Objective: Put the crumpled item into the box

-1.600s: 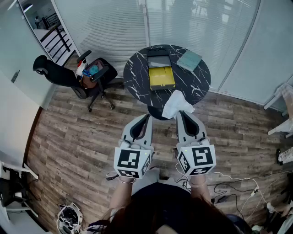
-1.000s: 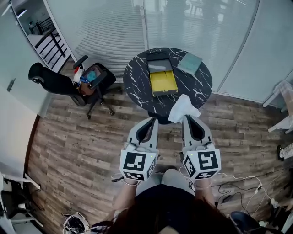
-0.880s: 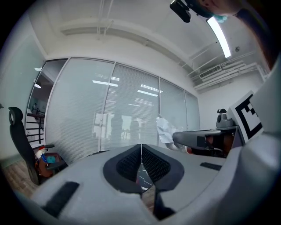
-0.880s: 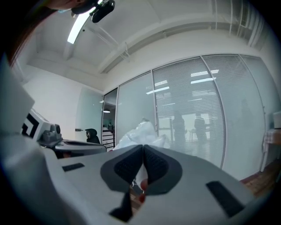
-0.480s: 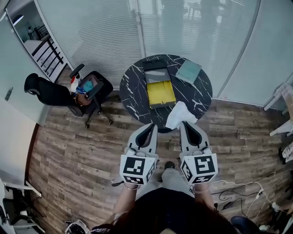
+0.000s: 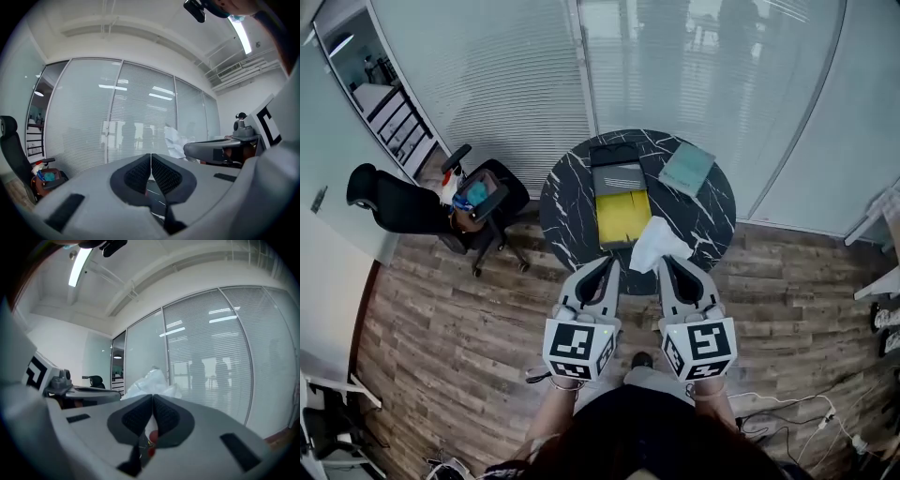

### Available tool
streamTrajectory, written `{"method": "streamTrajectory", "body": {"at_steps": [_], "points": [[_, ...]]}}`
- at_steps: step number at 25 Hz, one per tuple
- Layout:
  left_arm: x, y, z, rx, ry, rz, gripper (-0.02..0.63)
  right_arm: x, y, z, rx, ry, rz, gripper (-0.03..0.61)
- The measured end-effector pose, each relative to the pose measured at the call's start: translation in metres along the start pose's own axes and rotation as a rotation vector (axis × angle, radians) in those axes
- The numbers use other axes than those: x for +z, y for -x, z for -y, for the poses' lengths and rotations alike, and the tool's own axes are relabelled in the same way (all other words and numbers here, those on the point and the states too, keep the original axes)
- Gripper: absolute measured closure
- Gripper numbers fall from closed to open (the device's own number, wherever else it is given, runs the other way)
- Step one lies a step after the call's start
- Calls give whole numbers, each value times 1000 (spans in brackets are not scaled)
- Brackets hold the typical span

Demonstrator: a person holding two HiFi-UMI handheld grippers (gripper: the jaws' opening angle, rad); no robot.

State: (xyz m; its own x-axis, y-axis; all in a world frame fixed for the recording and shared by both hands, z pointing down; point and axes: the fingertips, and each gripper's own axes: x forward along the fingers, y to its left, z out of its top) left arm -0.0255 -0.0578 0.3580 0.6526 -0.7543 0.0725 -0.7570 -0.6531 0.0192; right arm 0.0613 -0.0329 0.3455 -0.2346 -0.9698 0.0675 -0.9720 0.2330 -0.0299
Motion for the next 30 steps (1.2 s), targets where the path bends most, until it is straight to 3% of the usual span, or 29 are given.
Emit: {"method": "streamTrajectory", "body": {"at_steps": [11,20,30], "points": [[2,-52,-4,53,15,2,586,4,-37,33,82,49,-10,552],[-9,-66,-4,98,33,-29,585,-10,-47,54,100,12,-36,552],[-7,-88,-6,75,16,-36,585,-10,-63,66,106,-12,-30,552]]}}
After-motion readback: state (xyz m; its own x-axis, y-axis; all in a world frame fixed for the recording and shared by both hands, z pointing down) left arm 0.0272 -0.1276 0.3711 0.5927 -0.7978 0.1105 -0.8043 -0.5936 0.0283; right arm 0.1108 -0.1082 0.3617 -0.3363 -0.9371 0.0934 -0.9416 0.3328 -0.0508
